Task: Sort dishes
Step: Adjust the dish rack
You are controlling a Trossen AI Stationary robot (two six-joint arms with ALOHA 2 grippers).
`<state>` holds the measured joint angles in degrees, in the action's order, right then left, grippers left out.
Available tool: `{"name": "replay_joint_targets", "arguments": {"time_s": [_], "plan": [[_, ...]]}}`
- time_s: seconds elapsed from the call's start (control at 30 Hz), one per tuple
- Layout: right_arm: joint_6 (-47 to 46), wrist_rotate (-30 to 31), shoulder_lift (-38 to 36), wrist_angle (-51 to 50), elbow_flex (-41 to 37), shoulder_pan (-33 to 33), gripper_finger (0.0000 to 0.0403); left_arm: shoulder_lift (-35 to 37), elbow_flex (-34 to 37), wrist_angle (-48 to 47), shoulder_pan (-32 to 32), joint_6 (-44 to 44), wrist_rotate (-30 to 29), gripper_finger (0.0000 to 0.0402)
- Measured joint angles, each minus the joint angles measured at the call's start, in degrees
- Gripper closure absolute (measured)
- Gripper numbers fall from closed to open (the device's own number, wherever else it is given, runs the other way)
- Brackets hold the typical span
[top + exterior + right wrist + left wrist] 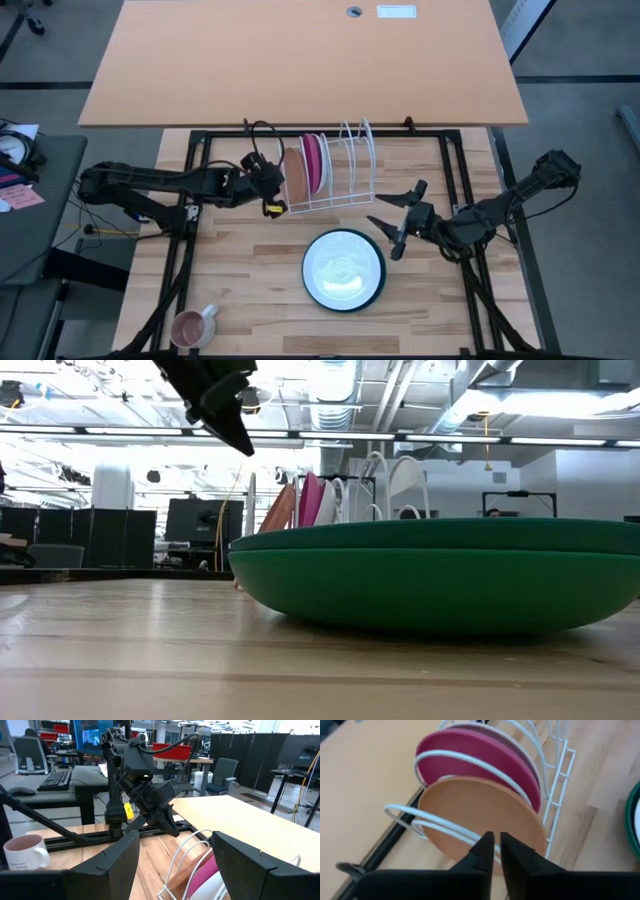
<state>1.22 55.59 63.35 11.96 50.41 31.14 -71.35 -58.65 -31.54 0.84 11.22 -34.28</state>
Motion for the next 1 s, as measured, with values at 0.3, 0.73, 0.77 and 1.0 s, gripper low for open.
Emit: {"name": "replay_joint_targets", "arguments": {"time_s": [0.3, 0.73, 0.77, 1.0], "plan": [[-0.3, 0.0, 0.0, 0.0, 0.0, 1.1, 0.0148, 0.0, 0.0, -1.5, 2.5, 7.2, 0.3, 0.0224], [-0.2, 0.0, 0.0, -0.4, 0.0, 1.5, 0.0148, -3.8, 3.7, 2.6, 6.0, 11.7, -2.6, 0.0126], [-0.1, 0.0, 0.0, -0.4, 0.0, 1.5, 0.0148, -3.8, 3.7, 2.7, 6.1, 11.6, -2.6, 0.0126], [0.3, 0.0, 0.0, -1.0, 0.0, 1.5, 0.0148, -3.7, 3.7, 1.9, 7.0, 10.9, -6.6, 0.0126]]}}
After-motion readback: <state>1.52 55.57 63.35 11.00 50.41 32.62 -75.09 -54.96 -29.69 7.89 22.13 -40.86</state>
